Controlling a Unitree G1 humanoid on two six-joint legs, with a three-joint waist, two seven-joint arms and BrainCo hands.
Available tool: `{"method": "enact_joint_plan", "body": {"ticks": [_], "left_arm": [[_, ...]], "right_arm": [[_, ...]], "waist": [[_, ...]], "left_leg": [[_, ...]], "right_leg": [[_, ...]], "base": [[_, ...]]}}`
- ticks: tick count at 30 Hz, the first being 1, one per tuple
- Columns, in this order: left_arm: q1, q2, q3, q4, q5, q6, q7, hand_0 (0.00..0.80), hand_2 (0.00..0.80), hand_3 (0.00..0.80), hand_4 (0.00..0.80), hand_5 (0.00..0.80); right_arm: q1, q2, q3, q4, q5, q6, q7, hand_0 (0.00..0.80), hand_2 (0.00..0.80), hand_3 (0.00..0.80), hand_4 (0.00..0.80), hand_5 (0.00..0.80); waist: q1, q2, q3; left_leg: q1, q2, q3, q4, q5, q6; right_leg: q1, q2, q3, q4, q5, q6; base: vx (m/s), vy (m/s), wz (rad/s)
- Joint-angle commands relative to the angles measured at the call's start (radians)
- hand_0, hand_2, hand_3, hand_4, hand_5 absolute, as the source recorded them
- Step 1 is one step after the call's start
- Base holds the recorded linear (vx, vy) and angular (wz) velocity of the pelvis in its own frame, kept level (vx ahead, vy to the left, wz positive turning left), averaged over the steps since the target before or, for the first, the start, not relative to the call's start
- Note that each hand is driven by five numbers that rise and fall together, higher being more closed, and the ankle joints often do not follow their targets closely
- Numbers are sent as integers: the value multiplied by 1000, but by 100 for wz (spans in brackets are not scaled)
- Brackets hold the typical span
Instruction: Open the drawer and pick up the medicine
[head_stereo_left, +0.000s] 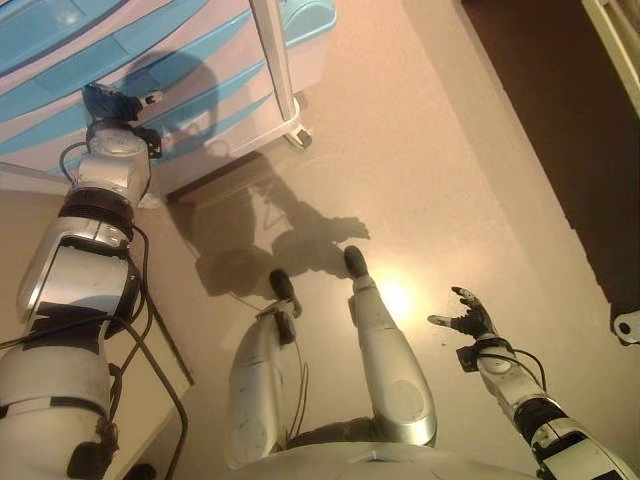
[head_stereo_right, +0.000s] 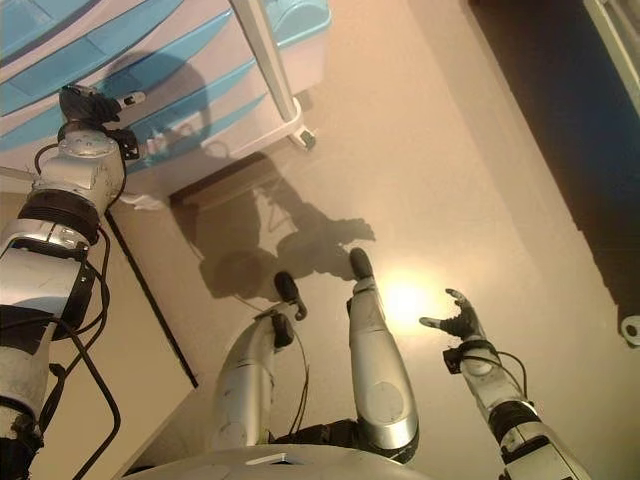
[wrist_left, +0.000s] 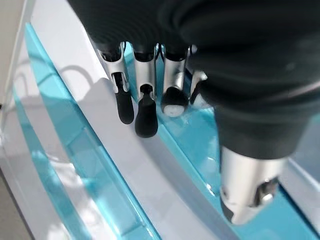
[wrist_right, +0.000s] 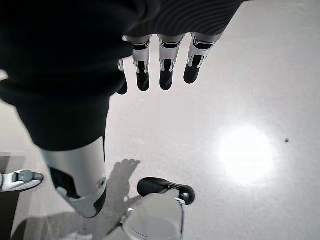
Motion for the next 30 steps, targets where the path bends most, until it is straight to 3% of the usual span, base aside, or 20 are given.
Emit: {"method": "enact_joint_plan", "body": {"ticks": [1,7,13,16,22,27,30], "left_arm": [[21,81,63,-76,22,-124,-47,0,0,0,0,0],[440,-70,150,-308,-141,-253,-328,0,0,0,0,0],[742,-192,197,-364,-183,-274,-563,0,0,0,0,0],[853,-241,224,-335,-176,-260,-640,0,0,0,0,0],[1015,-339,267,-223,-135,-223,-659,0,0,0,0,0],[1096,-401,275,-47,13,-252,-636,0,0,0,0,0],[1111,-411,240,31,138,-276,-647,0,0,0,0,0]], "right_arm": [[16,27,3,-16,0,-14,-16,0,0,0,0,0],[43,76,-54,-5,57,-14,104,0,0,0,0,0],[104,101,-110,41,54,-22,212,0,0,0,0,0],[129,111,-126,65,52,-1,259,0,0,0,0,0],[152,128,-158,145,13,33,293,0,0,0,0,0],[151,158,-178,220,-2,39,316,0,0,0,0,0],[143,167,-174,252,-20,22,326,0,0,0,0,0]], "waist": [[11,-18,-33],[91,9,-70],[157,27,-173],[180,35,-230],[225,39,-318],[251,27,-372],[259,22,-392]], "left_leg": [[152,-91,31,-92,-143,43],[268,-109,-41,-196,-100,26],[387,-114,-121,-339,-36,-7],[434,-103,-152,-395,-8,-23],[482,-93,-196,-437,18,-45],[514,-89,-215,-451,19,-51],[529,-88,-223,-466,22,-53]], "right_leg": [[17,28,-19,-54,28,-20],[158,0,-85,-104,9,-29],[313,1,-161,-197,-5,-40],[370,14,-199,-230,-14,-51],[456,28,-250,-290,-19,-71],[510,36,-275,-324,-25,-80],[531,41,-285,-339,-28,-79]], "base": [[-25,-102,7],[8,-145,11],[75,-191,33],[48,-170,34],[17,-121,29],[6,-67,18],[-36,-35,25]]}}
